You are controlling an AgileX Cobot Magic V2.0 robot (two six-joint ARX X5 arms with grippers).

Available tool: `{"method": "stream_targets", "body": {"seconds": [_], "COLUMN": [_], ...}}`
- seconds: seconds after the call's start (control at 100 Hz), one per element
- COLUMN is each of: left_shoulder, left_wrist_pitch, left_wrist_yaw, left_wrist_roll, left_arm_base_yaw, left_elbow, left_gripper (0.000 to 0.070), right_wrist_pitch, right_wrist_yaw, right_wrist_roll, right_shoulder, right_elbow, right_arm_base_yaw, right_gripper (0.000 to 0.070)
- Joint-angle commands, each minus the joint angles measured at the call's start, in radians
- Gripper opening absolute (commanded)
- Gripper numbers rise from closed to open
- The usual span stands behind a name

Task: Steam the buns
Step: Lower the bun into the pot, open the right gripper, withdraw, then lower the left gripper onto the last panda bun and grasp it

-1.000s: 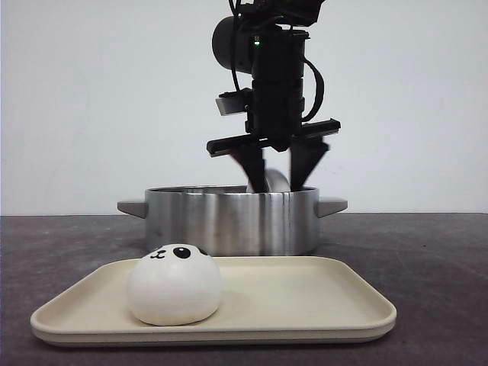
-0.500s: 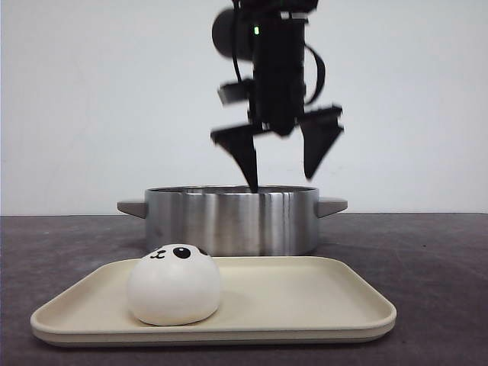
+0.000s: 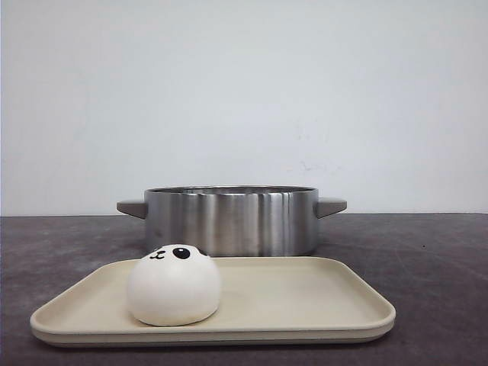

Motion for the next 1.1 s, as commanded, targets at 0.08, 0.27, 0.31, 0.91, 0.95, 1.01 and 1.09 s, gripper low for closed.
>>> {"method": "stream_targets", "body": {"seconds": [0.08, 0.27, 0.31, 0.91, 0.95, 1.01, 1.09], "left_shoulder": [0.061, 0.239, 0.279, 0.651, 0.66, 0.675, 0.686], "left_wrist_pitch": [0.076, 0.098, 0.111, 0.277, 0.285, 0.298, 0.303], "left_wrist_yaw": [0.148, 0.214, 0.214, 0.133, 0.126, 0.111, 0.09], "left_wrist_roll": [-0.072, -0.114, -0.117, -0.117, -0.117, -0.117, -0.116], "left_arm_base_yaw": [-0.01, -0.054, -0.063, -0.132, -0.132, -0.132, -0.132], "left_elbow": [-0.129, -0.182, -0.182, -0.182, -0.182, -0.182, -0.182], "left_gripper": [0.0569, 0.0689, 0.0689, 0.0682, 0.0677, 0.0677, 0.0677], "right_wrist_pitch": [-0.064, -0.107, -0.113, -0.227, -0.227, -0.227, -0.227], "right_wrist_yaw": [0.111, 0.253, 0.261, 0.359, 0.359, 0.359, 0.359], "right_wrist_roll": [-0.004, 0.01, 0.013, 0.099, 0.099, 0.1, 0.1], "right_shoulder": [-0.079, -0.168, -0.18, -0.243, -0.243, -0.242, -0.241], "right_elbow": [0.017, 0.017, 0.017, 0.017, 0.017, 0.017, 0.017], "right_arm_base_yaw": [0.115, 0.229, 0.241, 0.298, 0.298, 0.298, 0.299], "right_gripper": [0.0016, 0.0016, 0.0016, 0.0016, 0.0016, 0.0016, 0.0016]}}
